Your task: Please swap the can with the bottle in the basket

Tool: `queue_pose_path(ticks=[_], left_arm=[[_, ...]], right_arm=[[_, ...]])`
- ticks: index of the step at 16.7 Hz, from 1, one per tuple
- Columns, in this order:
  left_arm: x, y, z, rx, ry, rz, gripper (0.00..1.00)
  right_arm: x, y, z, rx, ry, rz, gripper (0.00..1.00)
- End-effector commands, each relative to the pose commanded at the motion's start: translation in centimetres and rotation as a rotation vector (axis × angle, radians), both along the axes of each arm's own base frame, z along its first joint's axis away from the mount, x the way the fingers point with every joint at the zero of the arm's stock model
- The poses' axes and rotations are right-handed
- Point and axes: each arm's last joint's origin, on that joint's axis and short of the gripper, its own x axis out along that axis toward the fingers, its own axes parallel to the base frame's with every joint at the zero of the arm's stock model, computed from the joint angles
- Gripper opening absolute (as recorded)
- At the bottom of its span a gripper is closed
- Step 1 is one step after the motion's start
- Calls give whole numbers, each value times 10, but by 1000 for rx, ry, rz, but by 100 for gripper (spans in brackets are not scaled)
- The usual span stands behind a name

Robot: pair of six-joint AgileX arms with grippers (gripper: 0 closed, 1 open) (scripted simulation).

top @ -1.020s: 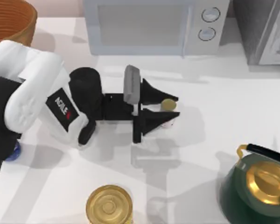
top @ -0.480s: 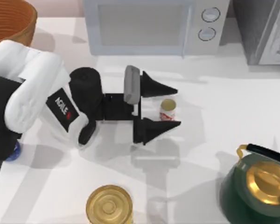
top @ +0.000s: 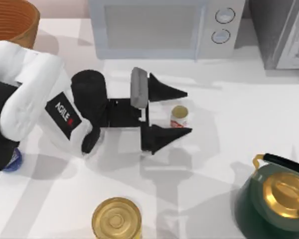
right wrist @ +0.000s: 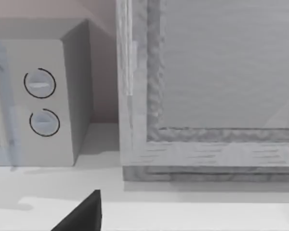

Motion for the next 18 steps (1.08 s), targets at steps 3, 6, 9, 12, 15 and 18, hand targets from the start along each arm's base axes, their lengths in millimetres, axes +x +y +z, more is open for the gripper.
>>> queue_pose_path(ticks=[3,6,9,12,15,18], left_arm=[[0,20,27,22,58,118,100],[-7,51,76,40,92,300,100],[-34,89,140,47,84,520,100],[-86,126,196,41,48,752,100],[-152,155,224,28,7,976,100],[-214,174,221,12,-29,1175,100]], right_arm=[[0,0,0,0,0,0,100],[0,0,0,0,0,0,100],[0,0,0,0,0,0,100],[0,0,0,0,0,0,100],[0,0,0,0,0,0,100],[0,0,0,0,0,0,100]])
